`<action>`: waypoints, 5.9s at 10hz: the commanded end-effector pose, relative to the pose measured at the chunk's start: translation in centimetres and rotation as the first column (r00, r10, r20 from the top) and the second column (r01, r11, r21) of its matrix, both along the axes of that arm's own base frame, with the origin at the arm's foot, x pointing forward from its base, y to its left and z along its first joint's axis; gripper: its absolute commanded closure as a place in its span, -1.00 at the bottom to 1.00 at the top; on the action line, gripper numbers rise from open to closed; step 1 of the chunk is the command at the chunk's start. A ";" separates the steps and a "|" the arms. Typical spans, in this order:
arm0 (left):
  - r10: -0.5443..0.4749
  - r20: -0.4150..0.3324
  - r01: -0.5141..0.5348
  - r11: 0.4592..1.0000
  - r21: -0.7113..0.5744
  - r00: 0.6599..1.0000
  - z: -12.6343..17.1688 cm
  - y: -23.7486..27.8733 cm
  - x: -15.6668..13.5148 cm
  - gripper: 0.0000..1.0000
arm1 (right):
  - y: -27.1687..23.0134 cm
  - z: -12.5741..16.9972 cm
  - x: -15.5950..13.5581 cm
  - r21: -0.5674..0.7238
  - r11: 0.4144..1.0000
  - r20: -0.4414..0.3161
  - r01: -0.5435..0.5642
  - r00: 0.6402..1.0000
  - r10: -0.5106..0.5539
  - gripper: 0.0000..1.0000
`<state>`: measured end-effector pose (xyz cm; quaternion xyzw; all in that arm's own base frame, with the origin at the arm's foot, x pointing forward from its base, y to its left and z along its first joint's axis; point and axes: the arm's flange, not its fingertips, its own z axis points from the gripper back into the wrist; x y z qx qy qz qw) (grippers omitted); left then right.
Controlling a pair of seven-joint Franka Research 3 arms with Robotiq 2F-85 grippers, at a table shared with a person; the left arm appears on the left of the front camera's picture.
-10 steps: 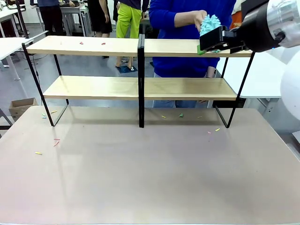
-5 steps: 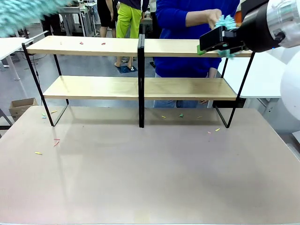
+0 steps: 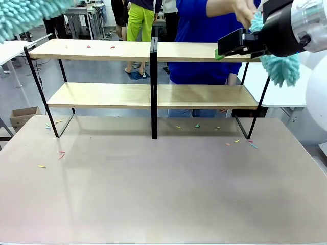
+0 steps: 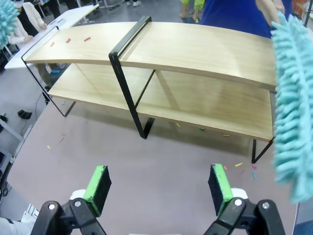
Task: Clean the shelves.
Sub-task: Clean another randomly selected level of the Shelf with the Duster.
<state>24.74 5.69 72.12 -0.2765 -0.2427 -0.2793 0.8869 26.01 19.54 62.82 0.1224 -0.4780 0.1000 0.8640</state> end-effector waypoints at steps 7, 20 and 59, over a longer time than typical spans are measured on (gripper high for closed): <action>0.400 -0.182 -0.356 0.905 0.235 0.898 -0.8 -21.4 13.6 0.74 | 0.0 0.1 0.0 0.004 1.000 0.000 -0.001 1.000 0.001 -1.00; 0.713 0.047 -0.651 0.609 0.453 0.700 0.1 -13.1 12.0 0.74 | 0.0 0.1 0.0 0.004 1.000 0.000 -0.001 1.000 0.001 -1.00; 0.875 0.018 -0.781 0.423 0.460 0.485 -3.1 -13.7 13.0 0.74 | 0.0 0.1 0.0 0.004 1.000 0.000 -0.001 1.000 0.001 -1.00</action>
